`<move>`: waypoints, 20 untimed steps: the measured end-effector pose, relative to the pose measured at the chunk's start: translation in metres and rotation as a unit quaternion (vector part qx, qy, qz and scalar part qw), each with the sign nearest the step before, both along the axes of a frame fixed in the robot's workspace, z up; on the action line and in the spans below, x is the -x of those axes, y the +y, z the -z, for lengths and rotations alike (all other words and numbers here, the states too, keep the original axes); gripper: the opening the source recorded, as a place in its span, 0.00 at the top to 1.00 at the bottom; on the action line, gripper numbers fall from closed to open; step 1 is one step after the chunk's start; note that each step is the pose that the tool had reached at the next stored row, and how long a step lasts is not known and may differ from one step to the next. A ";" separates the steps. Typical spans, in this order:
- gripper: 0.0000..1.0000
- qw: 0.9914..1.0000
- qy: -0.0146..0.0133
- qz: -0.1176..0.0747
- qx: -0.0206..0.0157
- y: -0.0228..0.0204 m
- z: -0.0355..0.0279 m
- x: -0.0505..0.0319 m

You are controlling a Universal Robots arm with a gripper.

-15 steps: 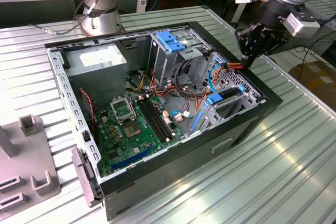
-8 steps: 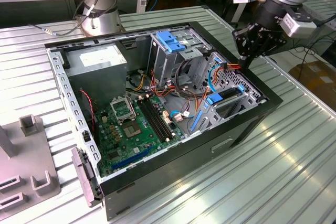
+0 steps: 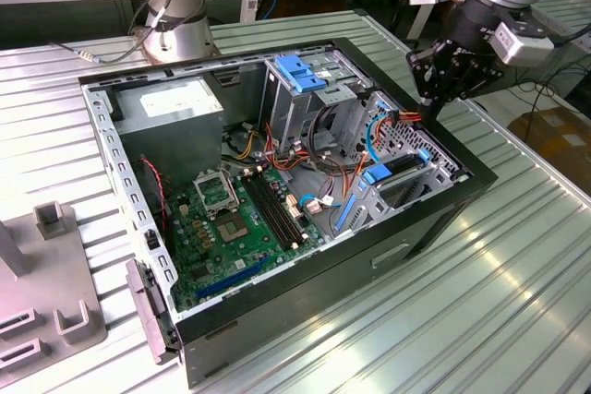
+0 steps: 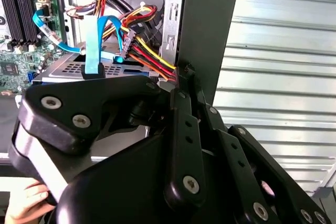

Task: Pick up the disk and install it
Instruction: 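Insert the first disk wire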

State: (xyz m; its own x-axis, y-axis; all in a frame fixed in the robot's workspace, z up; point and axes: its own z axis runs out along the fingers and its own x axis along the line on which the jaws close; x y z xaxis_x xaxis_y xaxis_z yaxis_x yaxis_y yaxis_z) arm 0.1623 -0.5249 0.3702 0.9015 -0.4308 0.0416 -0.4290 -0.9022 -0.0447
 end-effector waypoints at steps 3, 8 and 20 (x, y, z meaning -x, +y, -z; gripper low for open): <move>0.83 1.000 0.000 0.010 0.000 0.0000 -0.0026 0.0001; 0.83 0.998 0.000 0.058 0.000 -0.0001 -0.0024 0.0001; 0.83 0.988 0.000 0.155 0.000 0.0000 -0.0004 0.0001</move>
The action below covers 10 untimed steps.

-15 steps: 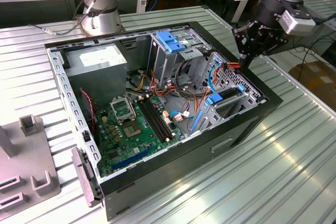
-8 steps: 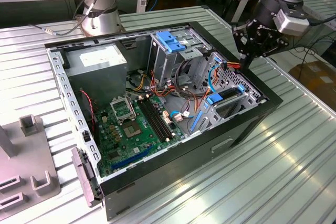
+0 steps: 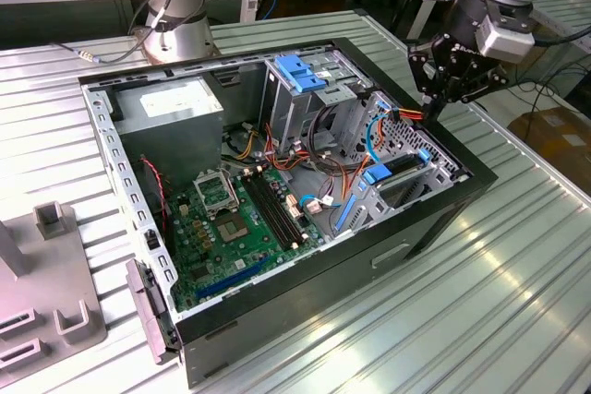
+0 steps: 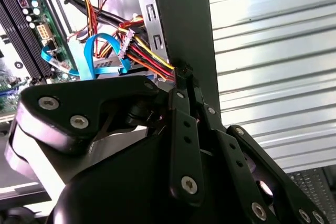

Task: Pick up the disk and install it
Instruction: 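Insert the first disk wire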

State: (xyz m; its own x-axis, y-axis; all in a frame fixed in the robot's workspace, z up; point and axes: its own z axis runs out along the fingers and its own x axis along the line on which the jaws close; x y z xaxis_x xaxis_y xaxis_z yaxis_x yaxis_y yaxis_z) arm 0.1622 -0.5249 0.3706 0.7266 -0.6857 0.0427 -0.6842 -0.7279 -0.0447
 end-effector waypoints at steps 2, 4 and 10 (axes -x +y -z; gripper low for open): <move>0.83 1.000 0.000 0.013 0.000 0.0000 0.0003 0.0000; 0.83 1.000 0.000 0.029 0.000 0.0000 0.0006 0.0001; 0.83 0.999 0.000 0.053 0.000 0.0000 0.0012 0.0001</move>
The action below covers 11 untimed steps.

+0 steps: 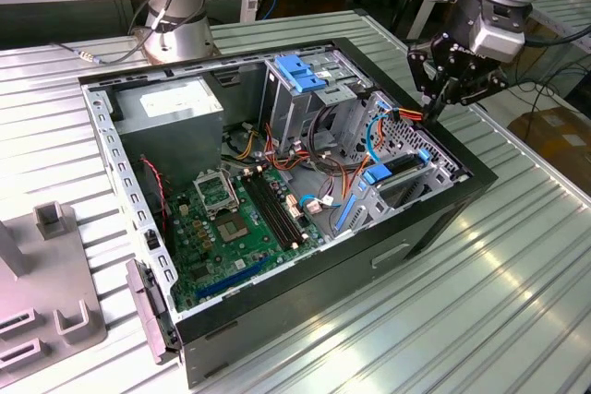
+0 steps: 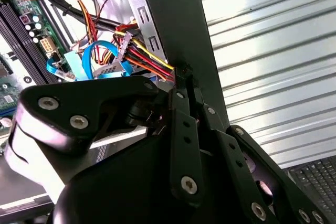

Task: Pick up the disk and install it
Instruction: 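Insert the first disk wire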

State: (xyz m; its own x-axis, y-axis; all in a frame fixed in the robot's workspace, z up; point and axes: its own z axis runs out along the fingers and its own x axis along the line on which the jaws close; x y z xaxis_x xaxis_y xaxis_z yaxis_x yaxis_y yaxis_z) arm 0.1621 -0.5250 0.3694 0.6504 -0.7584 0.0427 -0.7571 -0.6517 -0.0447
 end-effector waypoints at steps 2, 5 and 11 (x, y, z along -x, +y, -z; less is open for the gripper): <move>0.83 1.000 0.000 0.007 0.000 0.0000 0.0002 0.0000; 0.83 1.000 0.000 0.020 0.000 0.0000 0.0005 0.0000; 0.83 0.998 0.000 0.061 0.000 0.0000 0.0017 0.0014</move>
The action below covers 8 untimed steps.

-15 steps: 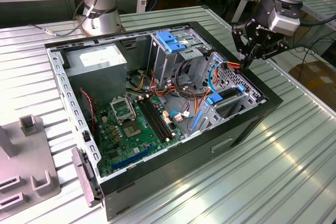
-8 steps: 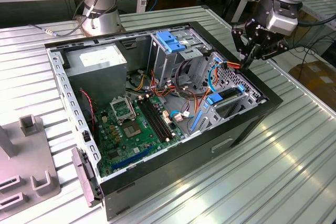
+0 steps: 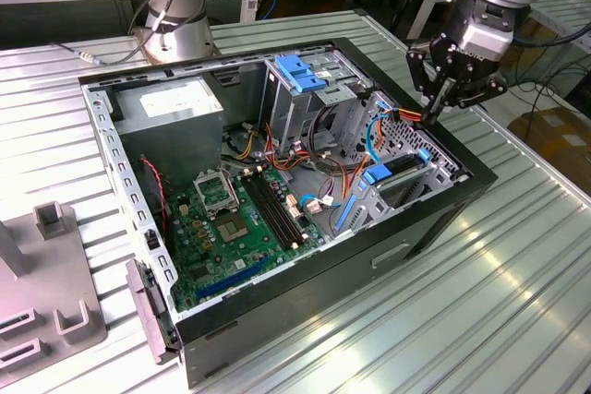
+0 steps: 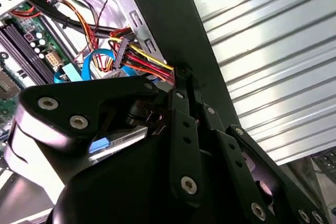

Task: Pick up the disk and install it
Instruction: 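Insert the first disk wire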

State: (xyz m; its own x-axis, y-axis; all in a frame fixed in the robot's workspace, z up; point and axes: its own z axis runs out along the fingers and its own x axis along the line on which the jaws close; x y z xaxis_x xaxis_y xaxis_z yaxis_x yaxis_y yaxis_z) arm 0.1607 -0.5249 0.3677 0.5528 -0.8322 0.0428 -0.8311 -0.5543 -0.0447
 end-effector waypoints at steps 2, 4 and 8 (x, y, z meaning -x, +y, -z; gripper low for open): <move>0.83 1.000 0.000 0.000 0.000 0.0000 0.0000 0.0060; 0.83 1.000 0.000 0.000 0.000 0.0000 0.0001 0.0133; 0.83 1.000 0.000 0.028 0.000 0.0000 0.0021 0.0197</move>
